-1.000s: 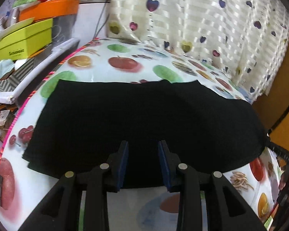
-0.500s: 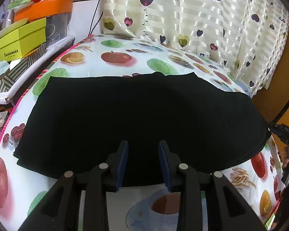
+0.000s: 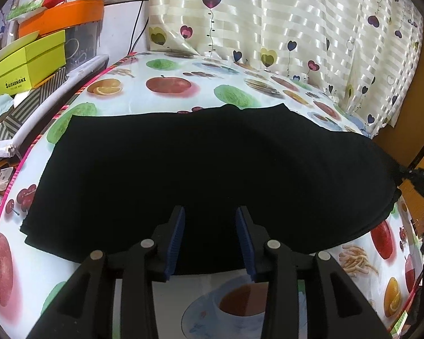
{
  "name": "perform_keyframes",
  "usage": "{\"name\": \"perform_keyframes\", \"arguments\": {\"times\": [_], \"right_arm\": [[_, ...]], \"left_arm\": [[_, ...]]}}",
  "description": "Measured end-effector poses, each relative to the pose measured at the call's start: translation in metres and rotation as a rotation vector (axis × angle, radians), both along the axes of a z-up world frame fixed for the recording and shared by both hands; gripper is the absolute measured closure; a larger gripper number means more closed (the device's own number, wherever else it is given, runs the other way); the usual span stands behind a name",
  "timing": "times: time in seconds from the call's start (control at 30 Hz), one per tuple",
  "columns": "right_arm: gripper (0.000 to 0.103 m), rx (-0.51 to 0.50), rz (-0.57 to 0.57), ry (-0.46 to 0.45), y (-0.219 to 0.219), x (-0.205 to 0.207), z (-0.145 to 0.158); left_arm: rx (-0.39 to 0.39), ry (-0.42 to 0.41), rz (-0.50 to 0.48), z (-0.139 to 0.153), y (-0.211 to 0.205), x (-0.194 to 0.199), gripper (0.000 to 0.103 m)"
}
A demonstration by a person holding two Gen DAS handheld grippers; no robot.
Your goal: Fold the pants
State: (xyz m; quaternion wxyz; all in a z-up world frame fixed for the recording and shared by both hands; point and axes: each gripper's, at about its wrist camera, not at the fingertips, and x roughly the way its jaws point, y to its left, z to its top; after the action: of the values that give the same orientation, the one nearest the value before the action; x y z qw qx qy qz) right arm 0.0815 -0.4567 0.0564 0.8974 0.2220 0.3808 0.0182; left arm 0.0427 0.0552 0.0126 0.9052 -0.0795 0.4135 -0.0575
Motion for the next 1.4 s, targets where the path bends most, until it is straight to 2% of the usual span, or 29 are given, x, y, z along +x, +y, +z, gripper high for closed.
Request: {"name": "perform_keyframes", "arguments": {"times": [0.2,0.33,0.4,0.47,0.53,0.63,0.77,0.83,0.93,1.0,1.03,1.13,1.3,1.4], "right_arm": [[0.097,0.138,-0.017,-0.073,-0.004,-0.030,0.023],[0.097,0.210,-0.052,-0.080,-0.008,-0.053,0.025],[0.097,0.208,-0.067,-0.059,-0.006,-0.063,0.018],[0.097,0.163,-0.059,0.028,-0.004,-0.064,-0.001],[0.096,0.164,-0.072,0.103,-0.009,-0.068,-0.020],[0.096,0.160,-0.072,0.115,-0.014,-0.078,-0.026],[0.095,0.077,-0.054,0.114,-0.011,-0.078,-0.020],[0.090,-0.005,-0.025,0.106,-0.004,-0.079,-0.014],[0.076,-0.178,0.030,0.037,0.020,-0.087,0.004],[0.054,-0.265,0.109,-0.008,0.039,-0.093,0.012],[0.051,-0.301,0.160,-0.023,0.049,-0.096,0.014],[0.051,-0.412,0.336,-0.021,0.081,-0.098,0.008],[0.051,-0.646,0.543,-0.049,0.125,-0.107,-0.006],[0.051,-0.725,0.624,-0.043,0.136,-0.106,-0.018]], "left_arm": [[0.004,-0.001,0.000,0.000,-0.001,0.000,0.063],[0.006,0.001,0.001,0.001,-0.001,0.000,0.063],[0.009,0.000,0.004,0.000,-0.001,0.000,0.063],[0.009,0.001,0.008,0.001,-0.001,0.000,0.063],[0.003,0.003,0.004,0.001,-0.001,0.000,0.063],[-0.007,-0.007,-0.016,0.004,-0.005,-0.004,0.063],[-0.029,-0.043,-0.068,0.013,-0.018,-0.010,0.063],[-0.039,-0.059,-0.092,0.017,-0.026,-0.013,0.063],[-0.052,-0.067,-0.149,0.018,-0.040,-0.019,0.063],[-0.048,-0.067,-0.188,0.018,-0.052,-0.021,0.063],[-0.048,-0.064,-0.208,0.017,-0.058,-0.022,0.063],[-0.043,-0.051,-0.277,0.014,-0.075,-0.026,0.062],[-0.005,-0.034,-0.388,0.009,-0.100,-0.035,0.060],[0.007,-0.028,-0.423,0.005,-0.109,-0.039,0.058]]}}
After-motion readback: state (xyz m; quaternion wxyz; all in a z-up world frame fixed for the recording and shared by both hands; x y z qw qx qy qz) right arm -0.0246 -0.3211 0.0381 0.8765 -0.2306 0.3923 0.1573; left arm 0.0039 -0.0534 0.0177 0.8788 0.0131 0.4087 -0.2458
